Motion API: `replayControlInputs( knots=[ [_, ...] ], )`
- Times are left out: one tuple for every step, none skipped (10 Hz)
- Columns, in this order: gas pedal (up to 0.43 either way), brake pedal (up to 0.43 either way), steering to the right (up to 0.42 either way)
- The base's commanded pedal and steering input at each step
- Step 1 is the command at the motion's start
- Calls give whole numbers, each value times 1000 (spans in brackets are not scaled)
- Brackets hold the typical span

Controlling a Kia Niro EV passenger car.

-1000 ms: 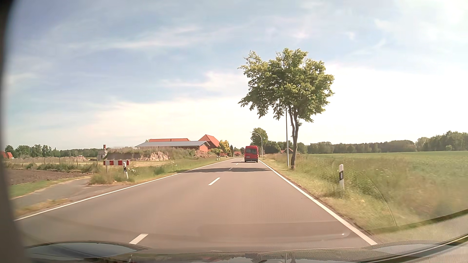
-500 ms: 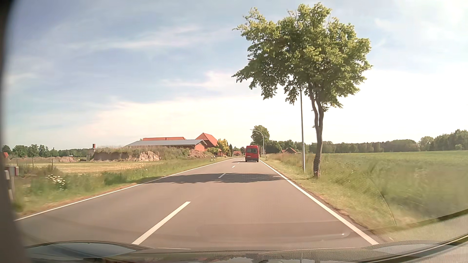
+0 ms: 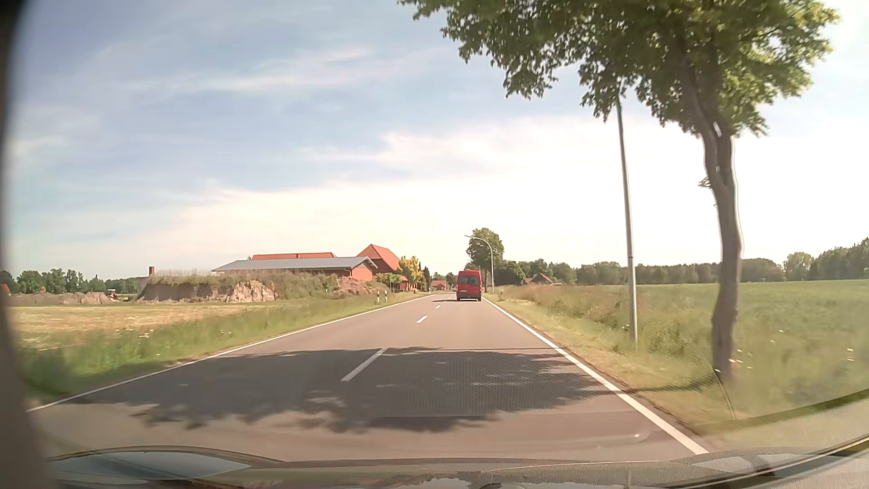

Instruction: Follow the waypoints while adhering to traffic rules and regulations

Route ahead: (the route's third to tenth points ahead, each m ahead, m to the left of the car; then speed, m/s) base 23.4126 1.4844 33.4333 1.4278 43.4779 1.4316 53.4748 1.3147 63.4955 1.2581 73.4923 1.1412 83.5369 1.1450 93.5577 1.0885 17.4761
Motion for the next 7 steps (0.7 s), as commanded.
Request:
replayControlInputs(
  knots=[
    [197, 0, -2],
    [197, 0, -2],
    [197, 0, -2],
    [197, 0, -2],
    [189, 0, -2],
    [189, 0, -2],
    [189, 0, -2]
  ],
)
